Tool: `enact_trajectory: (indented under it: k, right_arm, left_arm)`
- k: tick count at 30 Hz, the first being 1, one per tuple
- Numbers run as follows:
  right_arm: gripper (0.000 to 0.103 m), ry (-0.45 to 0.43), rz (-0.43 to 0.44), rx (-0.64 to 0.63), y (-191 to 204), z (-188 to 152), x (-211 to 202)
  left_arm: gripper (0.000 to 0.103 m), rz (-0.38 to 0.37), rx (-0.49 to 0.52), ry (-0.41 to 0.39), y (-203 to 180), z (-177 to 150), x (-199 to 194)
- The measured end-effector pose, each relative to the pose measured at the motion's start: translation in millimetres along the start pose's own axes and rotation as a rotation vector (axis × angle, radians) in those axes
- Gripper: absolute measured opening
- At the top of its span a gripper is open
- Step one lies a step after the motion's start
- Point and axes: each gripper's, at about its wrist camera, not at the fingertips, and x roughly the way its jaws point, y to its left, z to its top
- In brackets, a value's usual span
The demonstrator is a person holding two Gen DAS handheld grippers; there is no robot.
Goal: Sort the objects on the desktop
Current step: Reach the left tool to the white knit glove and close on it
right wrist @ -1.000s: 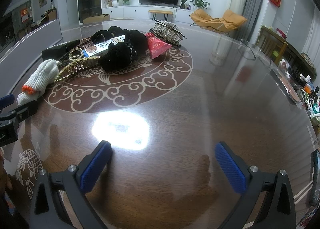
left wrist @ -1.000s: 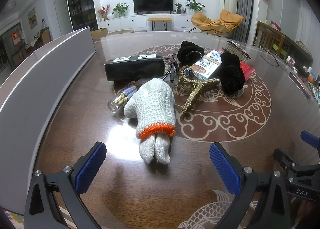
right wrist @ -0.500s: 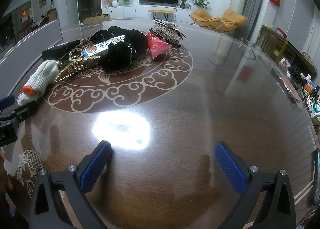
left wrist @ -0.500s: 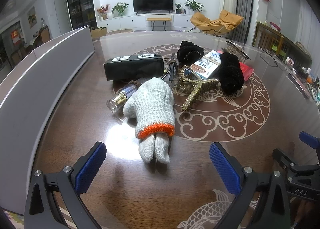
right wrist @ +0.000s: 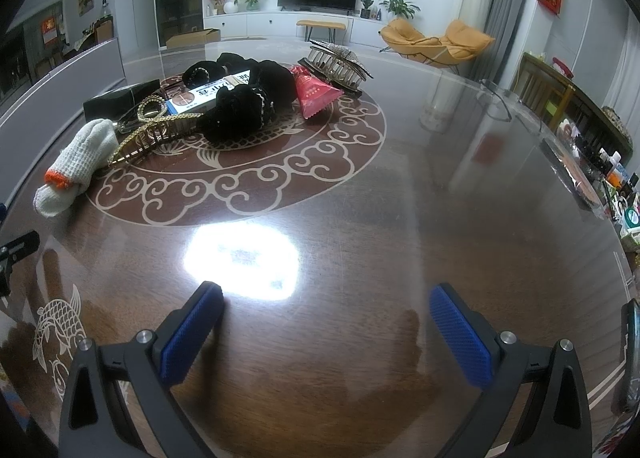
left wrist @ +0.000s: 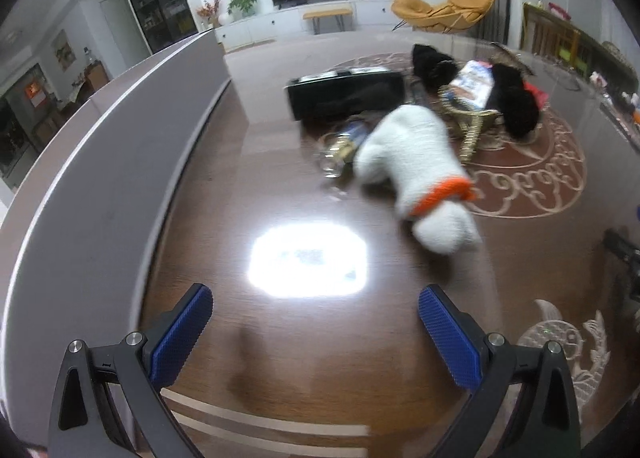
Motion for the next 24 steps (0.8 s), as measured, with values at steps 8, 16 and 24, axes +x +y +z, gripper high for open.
enact_trajectory:
  k: [8,16,24]
  right_arm:
    - [0.103,-0.001,-0.001,-0.001,0,0,0]
    - [0.103,-0.007,-0.003,-0.011,2,0,-1]
    - [0.103,-0.016,-0.005,-0.010,1,-1,-2]
  left_arm:
    - [0.103,-0.137,0.097,-0.009,-35,38,-7]
    - [0.103,-0.109,0.064,0.083,-57,82,41]
    - [0.103,-0.175,0.056,0.143,-56,87,55]
